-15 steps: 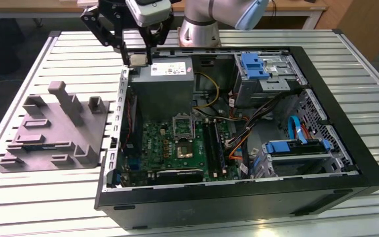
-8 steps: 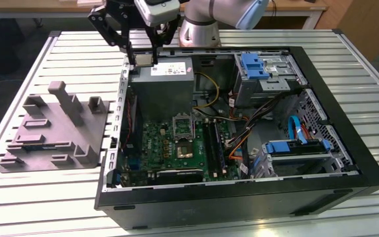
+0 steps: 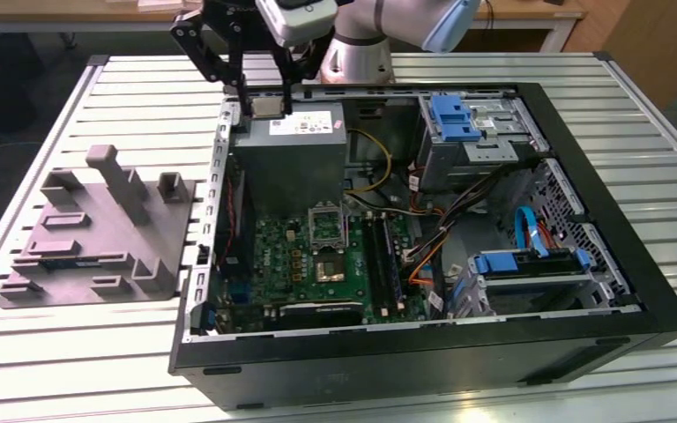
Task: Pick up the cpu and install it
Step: 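Pick up the cpu and move it towards the insertion slot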
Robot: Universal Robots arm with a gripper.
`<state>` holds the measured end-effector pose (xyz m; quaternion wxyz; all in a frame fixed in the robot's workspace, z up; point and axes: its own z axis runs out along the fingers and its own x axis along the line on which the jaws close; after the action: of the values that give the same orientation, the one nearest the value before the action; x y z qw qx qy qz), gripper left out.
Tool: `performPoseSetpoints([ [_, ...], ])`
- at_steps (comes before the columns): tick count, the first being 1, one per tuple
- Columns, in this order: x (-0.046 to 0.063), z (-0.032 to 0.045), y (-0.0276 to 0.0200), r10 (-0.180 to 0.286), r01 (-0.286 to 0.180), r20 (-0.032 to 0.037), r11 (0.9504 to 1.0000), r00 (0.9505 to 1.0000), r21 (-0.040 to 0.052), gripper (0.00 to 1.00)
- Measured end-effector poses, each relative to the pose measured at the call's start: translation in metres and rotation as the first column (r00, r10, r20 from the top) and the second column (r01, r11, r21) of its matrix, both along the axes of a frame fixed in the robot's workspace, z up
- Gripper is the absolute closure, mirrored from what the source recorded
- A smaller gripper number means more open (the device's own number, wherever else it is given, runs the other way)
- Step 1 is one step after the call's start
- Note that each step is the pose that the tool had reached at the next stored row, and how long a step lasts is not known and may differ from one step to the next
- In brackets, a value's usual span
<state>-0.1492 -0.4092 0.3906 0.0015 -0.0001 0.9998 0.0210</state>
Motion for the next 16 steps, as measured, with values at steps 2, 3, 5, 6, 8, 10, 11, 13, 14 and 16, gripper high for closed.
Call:
performPoseSetpoints([
  [2, 0.003, 0.0, 0.0, 0.0, 0.0, 0.0, 1.0, 1.0, 0.0, 0.53],
  [3, 0.005, 0.0, 0.0, 0.0, 0.0, 0.0, 1.0, 1.0, 0.0, 0.53],
  [5, 0.008, 0.0, 0.0, 0.0, 0.0, 0.0, 1.0, 1.0, 0.0, 0.53],
  [6, 0.009, 0.0, 0.0, 0.0, 0.0, 0.0, 1.0, 1.0, 0.0, 0.53],
  [8, 0.012, 0.0, 0.0, 0.0, 0.0, 0.0, 1.0, 1.0, 0.0, 0.53],
  [10, 0.014, 0.0, 0.0, 0.0, 0.0, 0.0, 1.0, 1.0, 0.0, 0.53],
  [11, 0.015, 0.0, 0.0, 0.0, 0.0, 0.0, 1.0, 1.0, -0.0001, 0.53],
  [13, 0.016, 0.0, 0.0, 0.0, 0.0, 0.0, 1.0, 1.0, 0.0, 0.53],
  [14, 0.017, 0.0, 0.0, 0.0, 0.0, 0.0, 1.0, 1.0, 0.0, 0.53],
  [16, 0.02, 0.0, 0.0, 0.0, 0.0, 0.0, 1.0, 1.0, 0.0, 0.53],
])
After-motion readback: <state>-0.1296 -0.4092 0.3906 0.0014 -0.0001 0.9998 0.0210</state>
